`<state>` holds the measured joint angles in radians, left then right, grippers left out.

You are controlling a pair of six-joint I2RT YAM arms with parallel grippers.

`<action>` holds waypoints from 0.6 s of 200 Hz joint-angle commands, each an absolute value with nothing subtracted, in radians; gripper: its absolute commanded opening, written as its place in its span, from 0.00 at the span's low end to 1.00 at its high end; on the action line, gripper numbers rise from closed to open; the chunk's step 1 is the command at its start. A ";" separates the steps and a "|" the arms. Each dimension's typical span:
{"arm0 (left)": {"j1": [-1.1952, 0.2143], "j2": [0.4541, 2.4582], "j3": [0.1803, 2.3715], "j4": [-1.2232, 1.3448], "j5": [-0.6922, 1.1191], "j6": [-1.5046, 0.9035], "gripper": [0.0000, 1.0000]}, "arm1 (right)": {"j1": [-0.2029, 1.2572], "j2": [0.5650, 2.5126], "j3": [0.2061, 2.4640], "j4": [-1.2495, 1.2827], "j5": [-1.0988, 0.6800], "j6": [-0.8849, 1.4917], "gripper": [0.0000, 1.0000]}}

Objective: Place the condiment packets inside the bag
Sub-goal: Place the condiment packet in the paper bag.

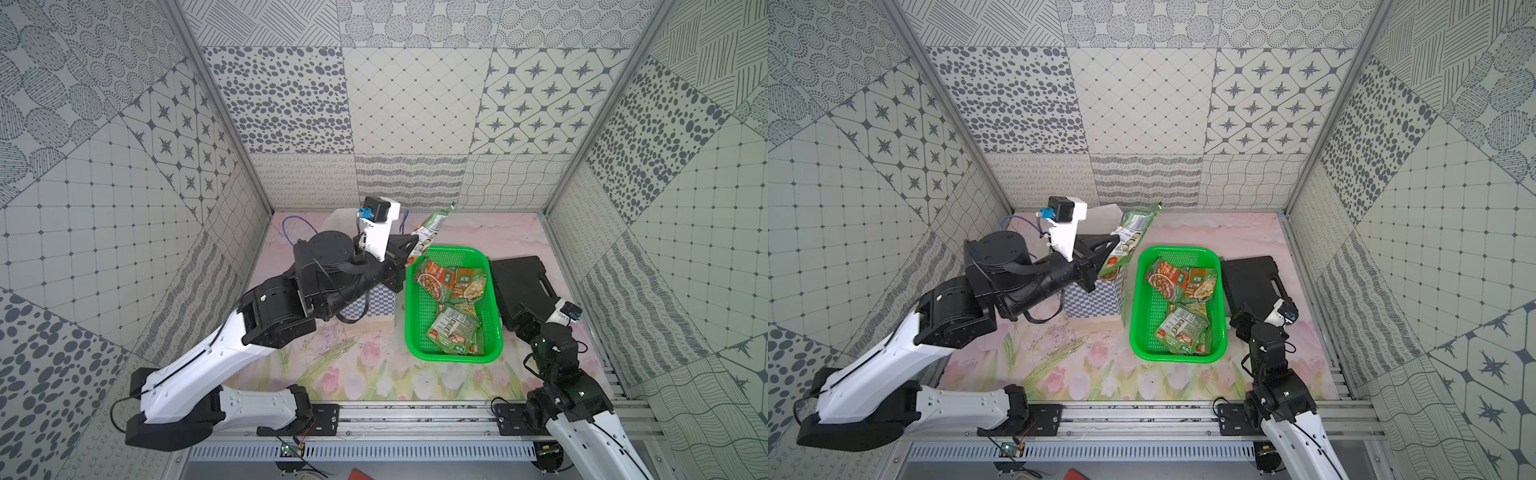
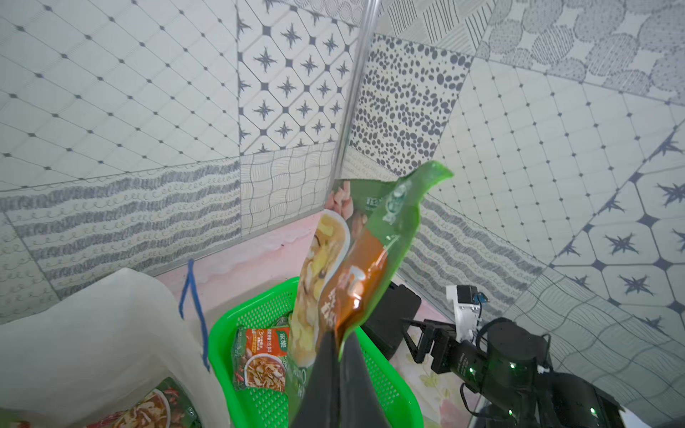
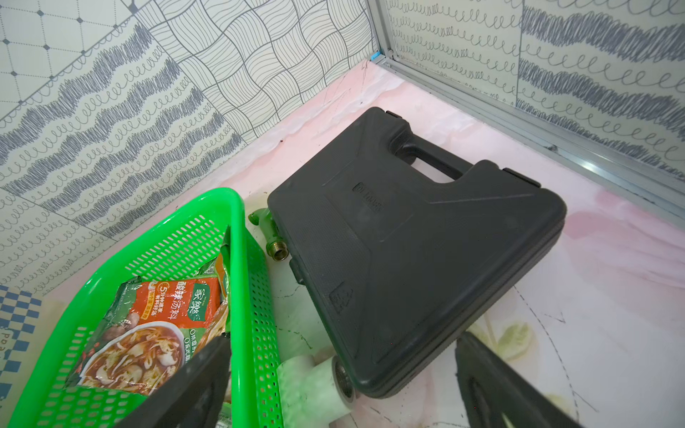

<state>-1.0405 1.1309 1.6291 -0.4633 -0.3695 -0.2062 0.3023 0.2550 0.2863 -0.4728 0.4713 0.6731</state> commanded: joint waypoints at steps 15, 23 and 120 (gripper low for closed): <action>-0.943 1.042 1.620 -0.393 -0.547 -0.221 0.00 | 0.302 0.279 0.306 -0.418 0.451 0.662 0.97; -0.924 1.052 1.632 -0.429 -0.558 -0.237 0.00 | 0.302 0.284 0.306 -0.413 0.443 0.659 0.97; -0.404 1.242 1.604 -0.586 0.030 -0.614 0.00 | 0.325 0.490 0.346 -0.261 0.194 0.610 0.96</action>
